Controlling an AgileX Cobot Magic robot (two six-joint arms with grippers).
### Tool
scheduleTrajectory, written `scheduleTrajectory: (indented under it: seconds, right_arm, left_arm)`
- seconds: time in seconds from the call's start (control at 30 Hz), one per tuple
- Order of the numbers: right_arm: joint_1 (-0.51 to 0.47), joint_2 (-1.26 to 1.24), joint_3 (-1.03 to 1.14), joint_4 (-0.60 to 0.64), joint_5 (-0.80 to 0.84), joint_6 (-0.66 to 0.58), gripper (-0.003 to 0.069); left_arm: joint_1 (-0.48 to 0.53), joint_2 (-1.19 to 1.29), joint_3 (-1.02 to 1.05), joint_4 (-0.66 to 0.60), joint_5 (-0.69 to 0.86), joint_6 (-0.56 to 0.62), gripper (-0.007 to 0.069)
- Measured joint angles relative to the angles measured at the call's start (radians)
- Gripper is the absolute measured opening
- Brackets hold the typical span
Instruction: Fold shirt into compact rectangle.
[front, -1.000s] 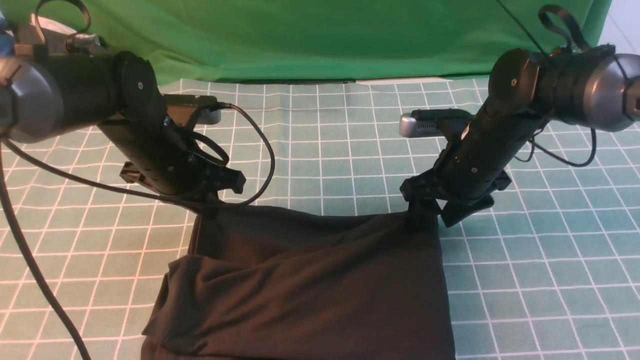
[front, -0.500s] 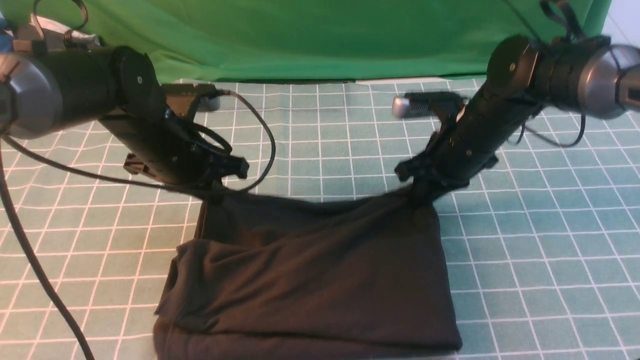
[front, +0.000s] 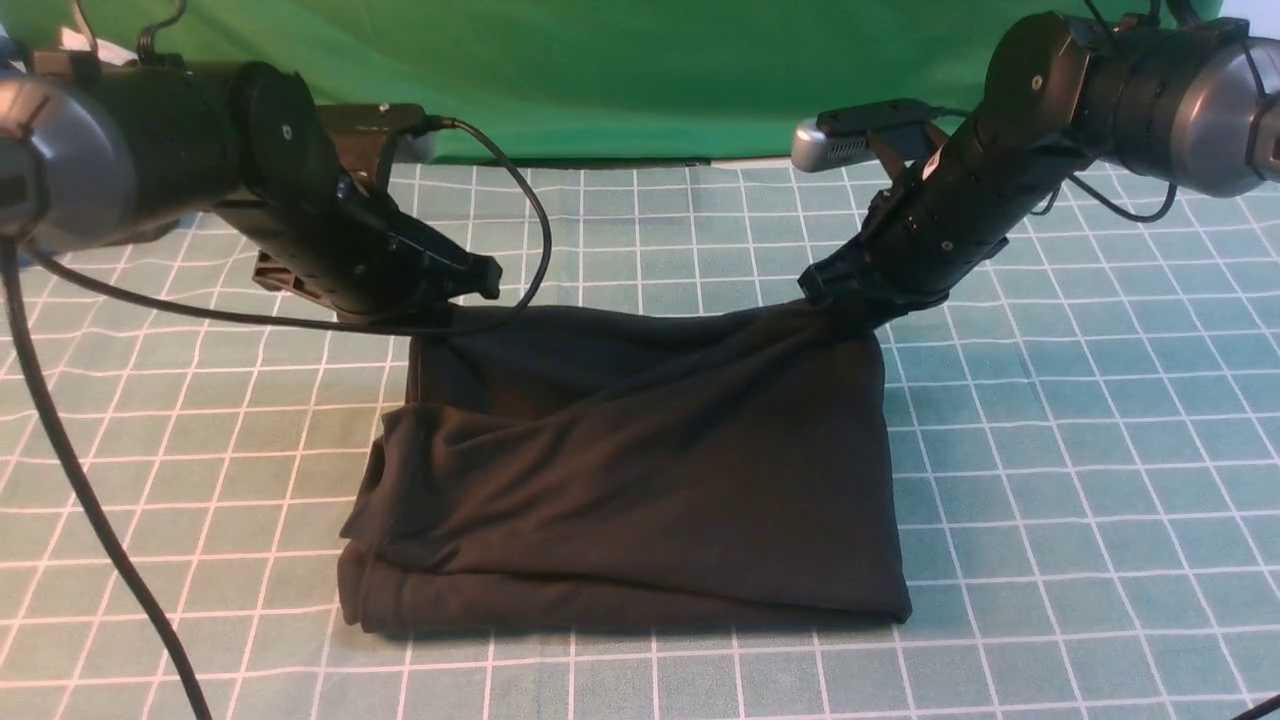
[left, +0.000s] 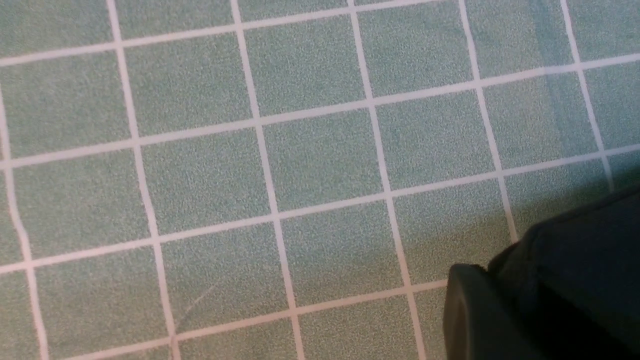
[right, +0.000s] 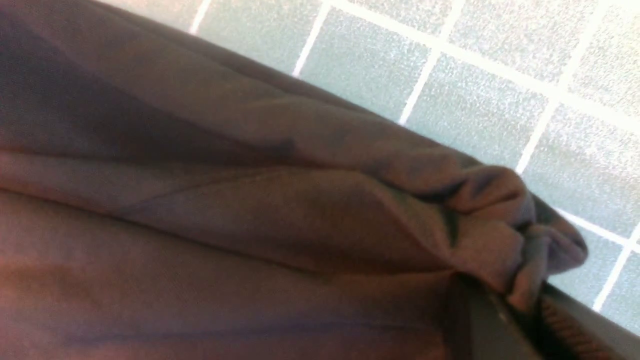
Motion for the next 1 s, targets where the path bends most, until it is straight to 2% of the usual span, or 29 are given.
scheduleTrajectory:
  seconds: [0.03,0.2,0.27,0.37,0.43,0.53,0.57,0.6,0.63,0.73,0.83,1.0]
  right_arm:
    - [0.000,0.000,0.000,-0.001,0.000,0.000,0.0103]
    - [0.000,0.000,-0.012,-0.016,0.022,0.000,0.0348]
    - [0.000,-0.005,-0.026,-0.029,0.050,0.000,0.0413]
    - [0.000,-0.042,-0.063,-0.093,0.126,0.019,0.0419]
    - [0.000,-0.069,-0.081,-0.121,0.152,0.027,0.0385]
    - [-0.001,-0.181,-0.120,-0.186,0.191,0.037,0.0205]
    - [-0.002,-0.233,-0.126,-0.201,0.192,0.040,0.0123]
    - [-0.002,-0.270,-0.128,-0.209,0.192,0.041,0.0094]
    - [-0.002,-0.319,-0.129,-0.214,0.192,0.045,0.0062]
    - [-0.002,-0.474,-0.129,-0.223,0.190,0.065,0.0026]
    - [-0.002,-0.593,-0.129,-0.229,0.190,0.070,0.0020]
    - [-0.002,-0.884,-0.068,-0.234,0.141,0.085,0.0018]
  left_arm:
    - [0.000,0.000,0.000,0.001,0.000,0.000,0.0073]
    - [0.000,0.000,-0.001,0.010,0.042,0.000,0.0285]
    - [0.000,-0.009,-0.001,0.012,0.072,0.000,0.0365]
    - [0.000,-0.043,-0.011,0.020,0.128,0.000,0.0442]
    - [0.000,-0.062,-0.016,0.024,0.141,0.000,0.0442]
    - [0.000,-0.153,-0.027,0.040,0.178,0.000,0.0326]
    - [0.000,-0.200,-0.029,0.044,0.187,0.000,0.0234]
    - [0.000,-0.221,-0.029,0.048,0.189,0.000,0.0191]
    - [0.000,-0.265,-0.029,0.052,0.194,0.000,0.0111]
    - [0.000,-0.384,-0.029,0.055,0.221,-0.006,0.0027]
    - [0.000,-0.478,-0.022,0.051,0.246,-0.010,0.0012]
    - [0.000,-0.770,0.099,0.001,0.239,-0.010,0.0011]
